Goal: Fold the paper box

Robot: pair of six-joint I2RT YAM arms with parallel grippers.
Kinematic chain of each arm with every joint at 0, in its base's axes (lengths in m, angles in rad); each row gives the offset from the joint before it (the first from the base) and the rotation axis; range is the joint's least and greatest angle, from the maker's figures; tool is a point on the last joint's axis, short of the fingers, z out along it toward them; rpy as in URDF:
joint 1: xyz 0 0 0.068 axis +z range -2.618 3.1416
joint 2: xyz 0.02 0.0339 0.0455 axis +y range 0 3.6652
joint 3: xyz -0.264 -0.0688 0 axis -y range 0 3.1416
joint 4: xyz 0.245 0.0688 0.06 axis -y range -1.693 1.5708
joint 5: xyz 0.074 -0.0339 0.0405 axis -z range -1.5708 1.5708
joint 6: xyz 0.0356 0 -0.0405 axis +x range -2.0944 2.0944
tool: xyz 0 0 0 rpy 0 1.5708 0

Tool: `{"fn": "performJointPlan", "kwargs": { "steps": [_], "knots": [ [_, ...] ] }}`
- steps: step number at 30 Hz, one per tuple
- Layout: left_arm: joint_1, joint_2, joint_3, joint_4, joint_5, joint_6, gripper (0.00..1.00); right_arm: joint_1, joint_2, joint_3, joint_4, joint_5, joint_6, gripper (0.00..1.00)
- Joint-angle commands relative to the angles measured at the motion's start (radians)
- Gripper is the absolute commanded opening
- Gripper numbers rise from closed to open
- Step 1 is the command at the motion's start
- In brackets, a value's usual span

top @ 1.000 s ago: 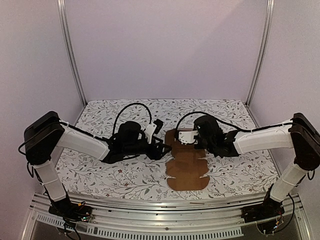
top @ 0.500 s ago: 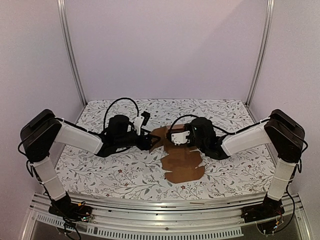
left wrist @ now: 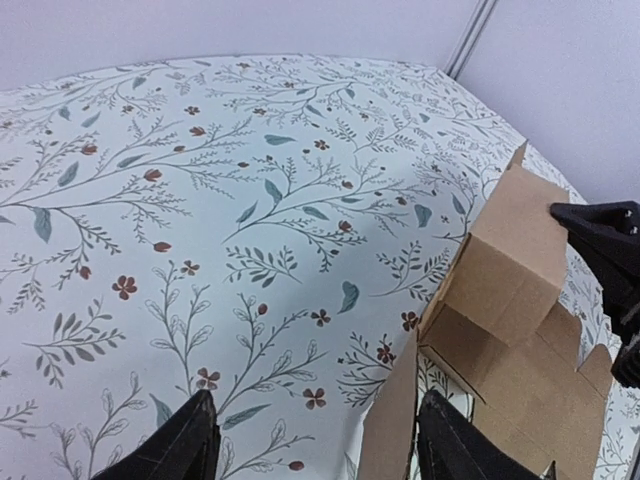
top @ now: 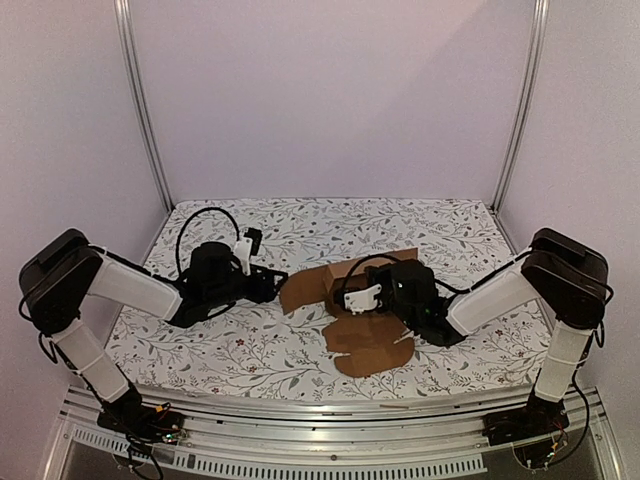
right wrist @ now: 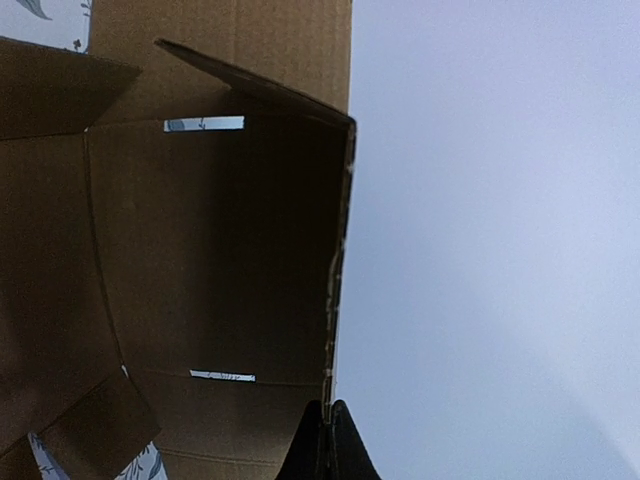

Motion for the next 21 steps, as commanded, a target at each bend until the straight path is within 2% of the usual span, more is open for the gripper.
{"fn": "performJointPlan", "kwargs": {
  "steps": [1,4,6,10,15,21],
  "knots": [
    [0.024,0.026,0.033,-0.038,-0.154,-0.049,0.67,0.010,0.005,-0.039,0.038,0.005,-0.031,0.00],
    [0.042,0.026,0.031,-0.082,-0.207,-0.068,0.67,0.012,0.006,-0.039,0.052,0.017,-0.043,0.00],
    [0.051,0.042,0.044,-0.134,-0.203,-0.069,0.67,0.011,-0.011,-0.020,0.004,0.025,-0.012,0.00],
    [0.053,0.116,0.109,-0.215,-0.146,-0.051,0.67,0.011,-0.030,-0.013,-0.034,0.009,0.006,0.00],
    [0.053,0.175,0.158,-0.215,-0.088,-0.039,0.64,0.012,-0.018,-0.014,-0.037,0.003,0.002,0.00],
    [0.069,0.028,0.095,-0.208,-0.164,-0.022,0.65,0.011,-0.031,-0.012,-0.035,0.013,-0.010,0.00]
  ]
}}
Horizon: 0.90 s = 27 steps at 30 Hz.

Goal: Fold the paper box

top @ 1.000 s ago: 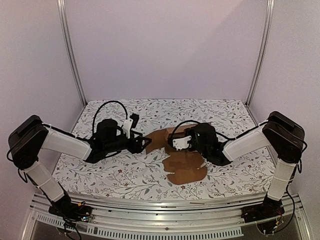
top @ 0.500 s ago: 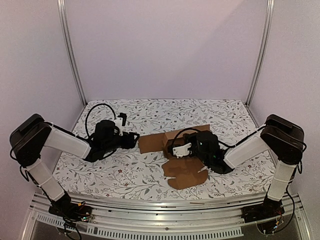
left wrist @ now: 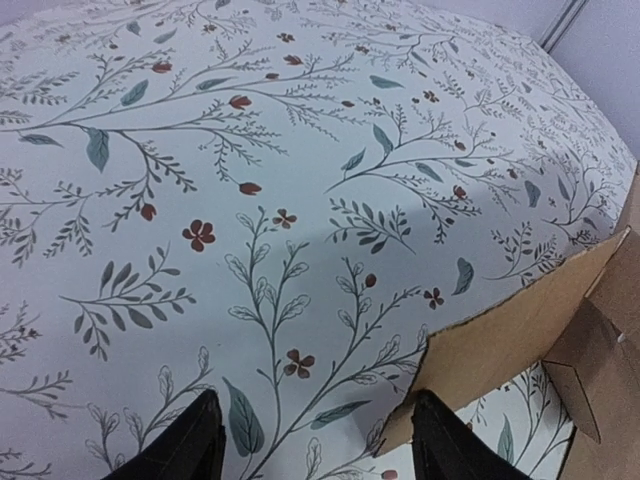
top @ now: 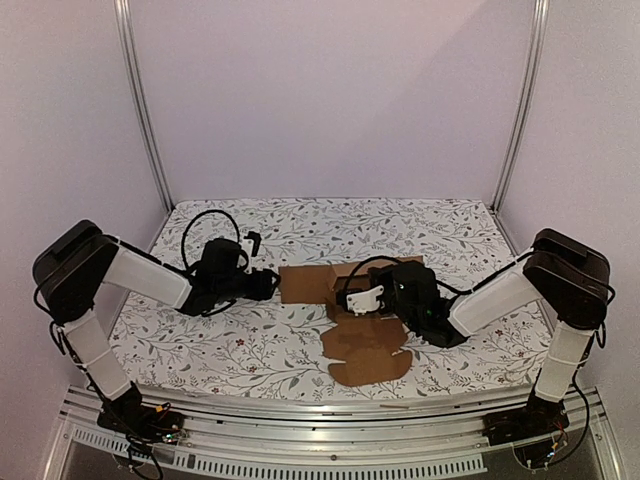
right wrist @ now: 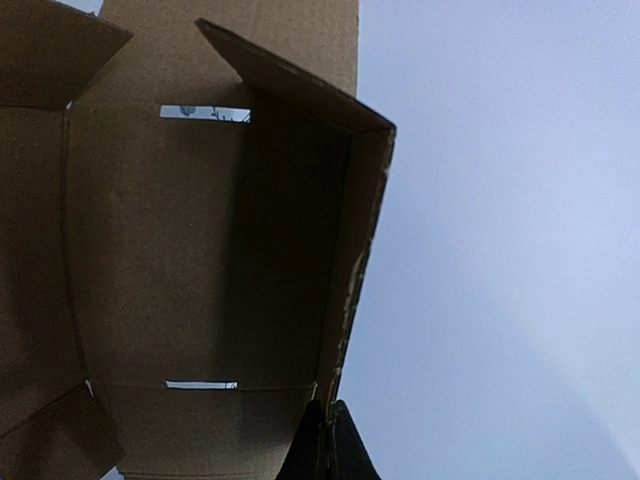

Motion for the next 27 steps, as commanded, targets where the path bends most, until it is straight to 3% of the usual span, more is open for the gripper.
{"fn": "performJointPlan", "kwargs": {
  "steps": [1,7,11,18,22,27],
  "knots": [
    [0.040,-0.106,-0.022,-0.037,-0.058,0.020,0.65,0.006,-0.022,0.013,-0.034,0.002,0.002,0.00],
    [0.108,0.054,0.141,-0.140,0.033,0.006,0.65,0.005,-0.020,0.022,-0.007,0.001,-0.013,0.00],
    [0.103,0.150,0.223,-0.143,0.201,0.039,0.62,0.007,-0.014,0.036,-0.007,0.005,-0.013,0.00],
    [0.020,0.103,0.137,-0.071,0.450,0.210,0.62,0.007,-0.012,0.036,-0.009,0.010,-0.013,0.00],
    [-0.009,0.068,0.054,0.052,0.504,0.213,0.64,0.008,-0.016,0.028,-0.007,0.012,-0.013,0.00],
    [-0.050,0.100,0.060,0.129,0.566,0.203,0.65,0.015,-0.025,0.006,-0.003,0.015,-0.005,0.00]
  ]
}}
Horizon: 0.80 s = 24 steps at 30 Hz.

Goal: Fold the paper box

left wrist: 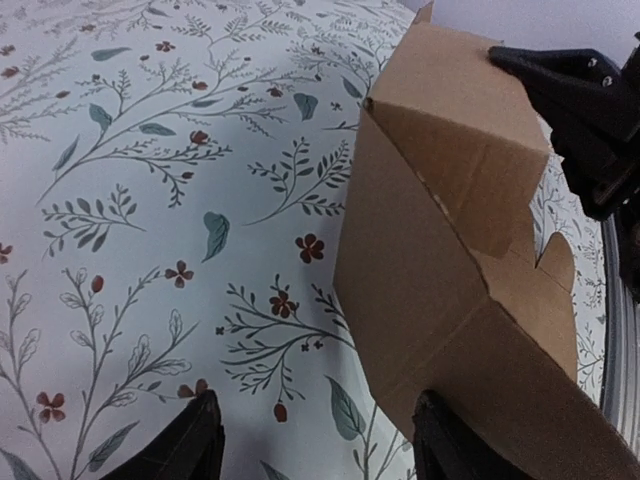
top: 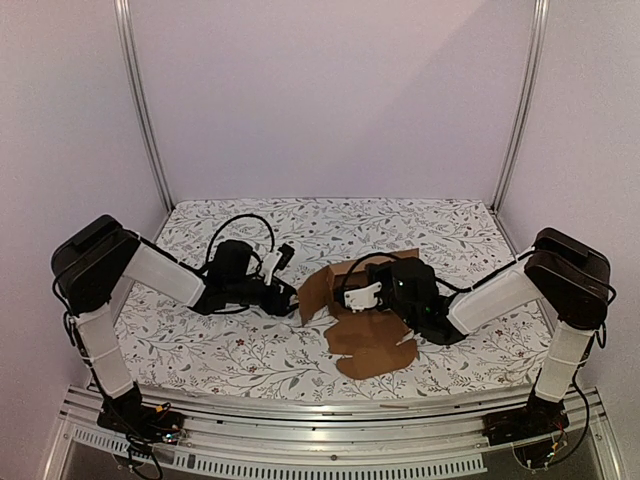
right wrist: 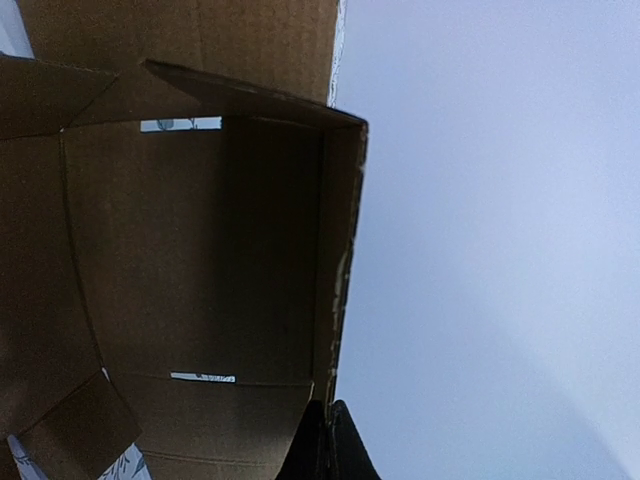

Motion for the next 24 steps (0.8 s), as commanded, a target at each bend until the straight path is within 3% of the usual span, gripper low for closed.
{"fn": "performJointPlan", "kwargs": {
  "steps": [1,17,24],
  "knots": [
    [-0.038,0.016,0.014,0.108,0.079,0.026,0.66,0.017,-0.026,-0.022,-0.003,0.015,0.009,0.00],
    [-0.136,0.060,0.133,0.039,0.002,0.112,0.70,0.042,-0.065,-0.036,-0.028,0.050,0.077,0.00],
    [-0.172,0.025,0.087,0.091,0.084,0.175,0.72,0.049,-0.065,-0.049,-0.040,0.052,0.087,0.00]
  ]
}}
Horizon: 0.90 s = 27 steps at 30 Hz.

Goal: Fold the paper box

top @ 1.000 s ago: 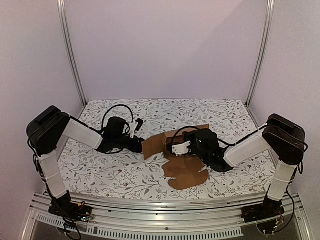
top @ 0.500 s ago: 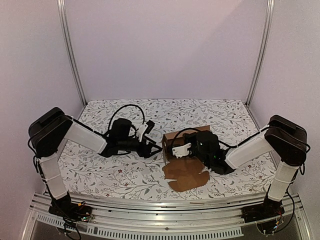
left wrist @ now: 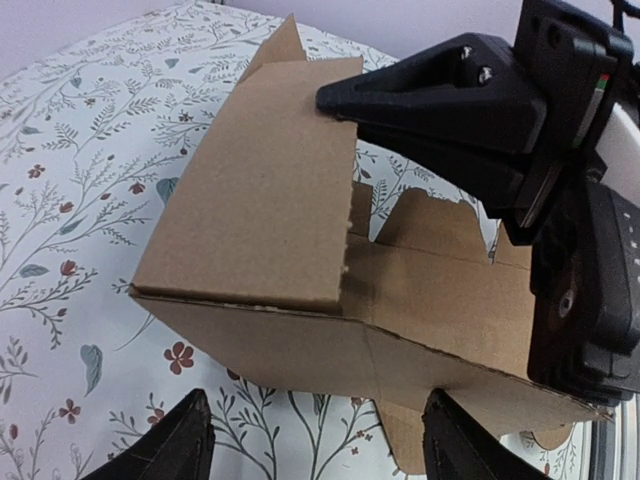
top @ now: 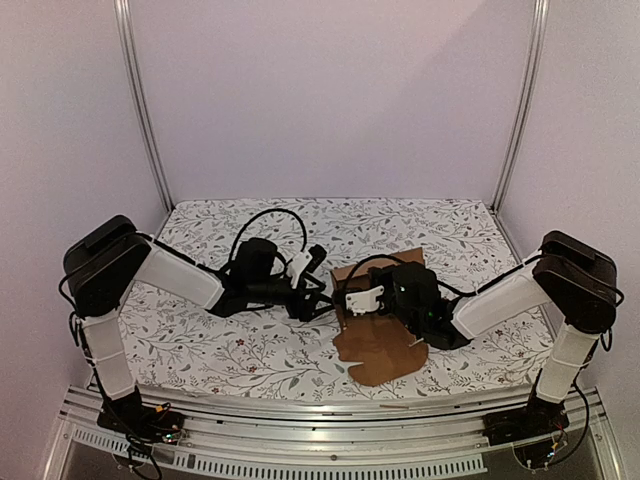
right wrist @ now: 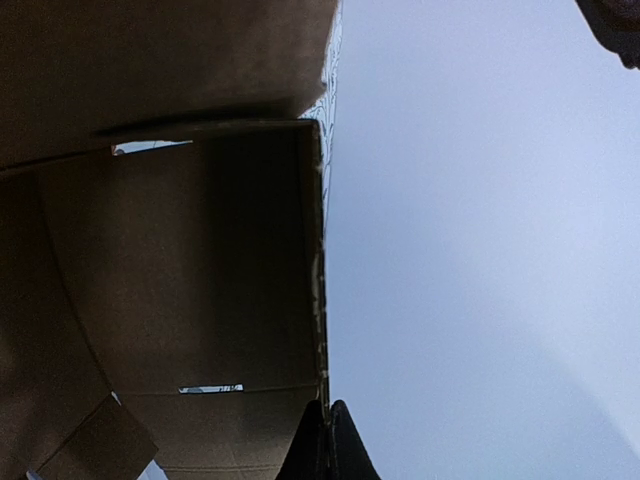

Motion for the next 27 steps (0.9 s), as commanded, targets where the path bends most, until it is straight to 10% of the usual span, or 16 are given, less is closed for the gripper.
{"fn": "performJointPlan", "kwargs": {
  "steps": [1,27],
  "knots": [
    [-0.030,-0.023,-0.023,0.038,0.047,0.042,0.72,0.016,-0.025,-0.017,-0.019,0.003,0.031,0.00],
    [-0.037,-0.119,-0.057,-0.047,-0.305,-0.098,0.71,0.019,-0.060,-0.040,-0.024,0.002,-0.081,0.00]
  ]
}}
